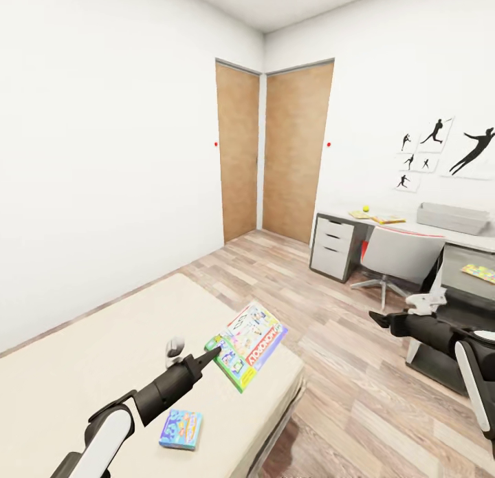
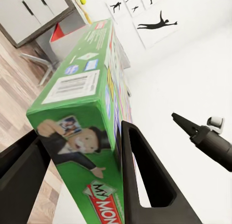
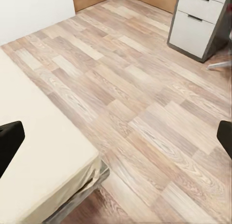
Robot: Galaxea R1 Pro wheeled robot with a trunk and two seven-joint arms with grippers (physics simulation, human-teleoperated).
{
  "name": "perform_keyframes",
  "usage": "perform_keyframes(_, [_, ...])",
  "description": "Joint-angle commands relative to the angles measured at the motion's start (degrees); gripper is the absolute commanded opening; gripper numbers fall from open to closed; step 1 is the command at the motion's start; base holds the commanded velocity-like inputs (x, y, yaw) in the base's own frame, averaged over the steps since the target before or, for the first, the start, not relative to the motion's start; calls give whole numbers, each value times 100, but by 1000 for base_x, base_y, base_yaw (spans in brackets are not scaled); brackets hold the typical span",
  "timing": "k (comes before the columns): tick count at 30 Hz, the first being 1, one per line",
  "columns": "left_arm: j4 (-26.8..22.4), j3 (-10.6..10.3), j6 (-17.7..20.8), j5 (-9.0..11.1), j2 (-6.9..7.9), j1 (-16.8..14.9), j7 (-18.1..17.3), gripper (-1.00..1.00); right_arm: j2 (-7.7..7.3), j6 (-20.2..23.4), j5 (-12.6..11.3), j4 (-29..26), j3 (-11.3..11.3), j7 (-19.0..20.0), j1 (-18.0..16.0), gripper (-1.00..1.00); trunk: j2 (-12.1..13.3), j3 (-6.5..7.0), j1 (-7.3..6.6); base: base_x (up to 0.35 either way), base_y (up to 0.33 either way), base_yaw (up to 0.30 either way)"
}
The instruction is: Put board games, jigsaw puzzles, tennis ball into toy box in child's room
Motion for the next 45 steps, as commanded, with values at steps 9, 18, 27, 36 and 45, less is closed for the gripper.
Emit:
perform_keyframes(9, [-44,231,42,50,18,109,-8,-100,2,32,86,-4,30,41,-6,100,357,154,-197,0,0,-291])
perform_keyframes(18, [-48,255,46,50,19,130,-5,-100,1,26,92,-4,34,48,-6,100,717,316,-395,0,0,-291])
perform_keyframes(27, [-48,256,46,47,27,131,-2,-100,1,25,87,-4,30,49,-6,100,1078,477,-593,0,0,-291])
perform_keyframes(36, [-29,258,53,154,29,142,-32,-100,4,25,86,-4,25,49,-6,100,1439,639,-790,0,0,-291])
perform_keyframes(45, [28,273,1,380,171,265,-1,-100,3,25,86,-10,42,57,-1,100,1800,800,-988,0,0,-291])
